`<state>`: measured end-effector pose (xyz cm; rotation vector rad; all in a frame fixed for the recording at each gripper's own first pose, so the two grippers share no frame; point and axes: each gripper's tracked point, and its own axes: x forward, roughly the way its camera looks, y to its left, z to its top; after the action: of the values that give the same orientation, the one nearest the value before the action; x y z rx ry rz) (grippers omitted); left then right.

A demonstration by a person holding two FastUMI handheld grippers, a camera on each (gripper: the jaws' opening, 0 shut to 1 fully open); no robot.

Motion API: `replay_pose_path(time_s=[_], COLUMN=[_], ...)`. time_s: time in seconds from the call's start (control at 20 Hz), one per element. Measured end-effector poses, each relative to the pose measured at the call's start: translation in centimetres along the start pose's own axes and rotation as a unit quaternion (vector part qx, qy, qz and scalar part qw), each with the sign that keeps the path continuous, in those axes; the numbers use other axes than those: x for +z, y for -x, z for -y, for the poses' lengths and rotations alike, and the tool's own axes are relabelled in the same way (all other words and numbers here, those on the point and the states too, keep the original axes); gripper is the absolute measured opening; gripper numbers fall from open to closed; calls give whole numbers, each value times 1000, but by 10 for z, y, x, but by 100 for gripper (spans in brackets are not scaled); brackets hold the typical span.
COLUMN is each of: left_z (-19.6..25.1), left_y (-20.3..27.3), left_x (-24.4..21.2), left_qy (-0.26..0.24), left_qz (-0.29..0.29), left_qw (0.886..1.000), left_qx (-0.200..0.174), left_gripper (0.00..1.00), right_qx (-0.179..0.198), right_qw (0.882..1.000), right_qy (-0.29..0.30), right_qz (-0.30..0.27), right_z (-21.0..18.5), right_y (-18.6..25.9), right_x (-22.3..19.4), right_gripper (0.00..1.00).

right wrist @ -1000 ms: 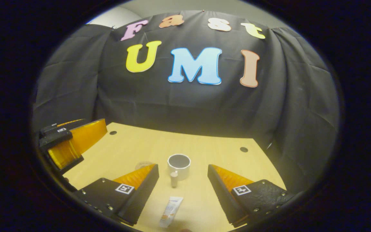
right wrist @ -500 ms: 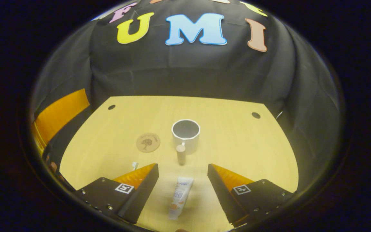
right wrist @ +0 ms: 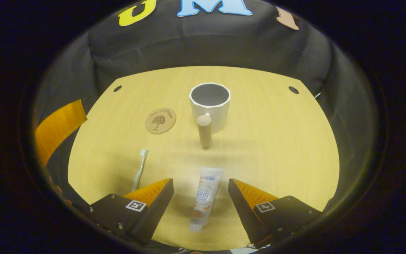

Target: Put the toothbrush and toothpaste on the desktop into the cup, then pick up the cup and place it on the coaster on the desktop.

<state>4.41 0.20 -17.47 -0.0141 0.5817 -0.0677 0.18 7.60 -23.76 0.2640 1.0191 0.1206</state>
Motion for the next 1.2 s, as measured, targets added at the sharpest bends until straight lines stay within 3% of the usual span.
replay_pose_path(time_s=[0.3,0.65,0.7,0.75,0.85,0.9,1.2], left_z=[0,-11,-12,-13,-15,-17,-20], left_y=[-23,-24,-26,-27,-31,-32,-38], left_x=[-73,-135,-139,-144,-160,-167,-191], left_qy=[13,32,35,39,45,48,49], left_qz=[-143,-290,-306,-322,-348,-362,-420], left_qw=[990,956,951,946,936,931,906], left_qx=[-9,-2,-1,1,2,3,-2], left_gripper=[93,94,94,94,95,95,94], right_qx=[-1,-2,-1,2,4,3,2], right_qw=[999,998,998,997,997,997,995], right_qy=[-8,-4,-5,-6,-5,-2,4], right_qz=[-36,-65,-69,-73,-79,-83,-103], right_z=[5,12,12,11,10,10,8], right_y=[-14,-24,-26,-27,-30,-31,-43], right_x=[-8,-15,-17,-19,-21,-24,-31], right_gripper=[96,96,100,96,100,96,97])
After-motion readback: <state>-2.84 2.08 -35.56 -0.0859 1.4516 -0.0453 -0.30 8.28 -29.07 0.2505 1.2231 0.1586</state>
